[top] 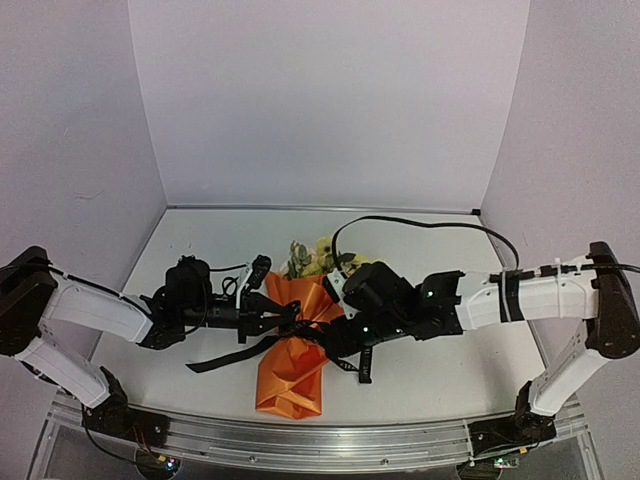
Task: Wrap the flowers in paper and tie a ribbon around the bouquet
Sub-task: Cross the half-tied ribbon over the folded bouquet.
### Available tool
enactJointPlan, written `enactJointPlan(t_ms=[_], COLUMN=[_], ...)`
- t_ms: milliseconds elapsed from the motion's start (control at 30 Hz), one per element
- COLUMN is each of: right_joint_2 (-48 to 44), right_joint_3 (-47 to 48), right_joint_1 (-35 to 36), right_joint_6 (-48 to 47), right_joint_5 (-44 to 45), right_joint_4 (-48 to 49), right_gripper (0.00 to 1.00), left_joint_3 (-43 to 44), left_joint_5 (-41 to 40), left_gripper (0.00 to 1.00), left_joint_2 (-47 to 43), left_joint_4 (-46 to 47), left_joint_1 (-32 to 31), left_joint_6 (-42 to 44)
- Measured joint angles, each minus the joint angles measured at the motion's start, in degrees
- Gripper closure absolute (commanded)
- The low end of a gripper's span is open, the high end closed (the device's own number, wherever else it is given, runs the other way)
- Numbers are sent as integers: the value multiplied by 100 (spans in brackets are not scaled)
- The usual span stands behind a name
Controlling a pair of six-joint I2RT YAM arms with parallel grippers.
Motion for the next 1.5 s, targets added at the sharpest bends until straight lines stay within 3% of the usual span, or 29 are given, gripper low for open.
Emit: enactJointPlan(t_ms=[400, 800, 1167, 1300, 1500], right_joint_2=[1086, 1396, 1412, 1398, 1151], right_joint_3=[588, 768, 701, 701, 710], right_joint_1=[-510, -628, -778, -777, -745], right_joint_6=[1934, 2826, 2710, 2499, 2096], right_joint_5=[-1168, -1463, -1439, -1440, -1369], right_joint_4=[-224, -215, -333, -572, -1111], right_gripper=[100, 100, 100, 100, 100], left_joint_3=[-327, -221, 546, 646, 670], left_joint_5=[-701, -862, -996, -1005, -1117], left_gripper=[100, 95, 73, 59, 51], left_joint_2=[-509, -498, -28, -21, -330], left_joint_4=[-204, -856, -2312, -2817, -3249], left_joint_1=[-577, -955, -1725, -1853, -1896], left_joint_6=[92, 578, 1450, 1631, 1668])
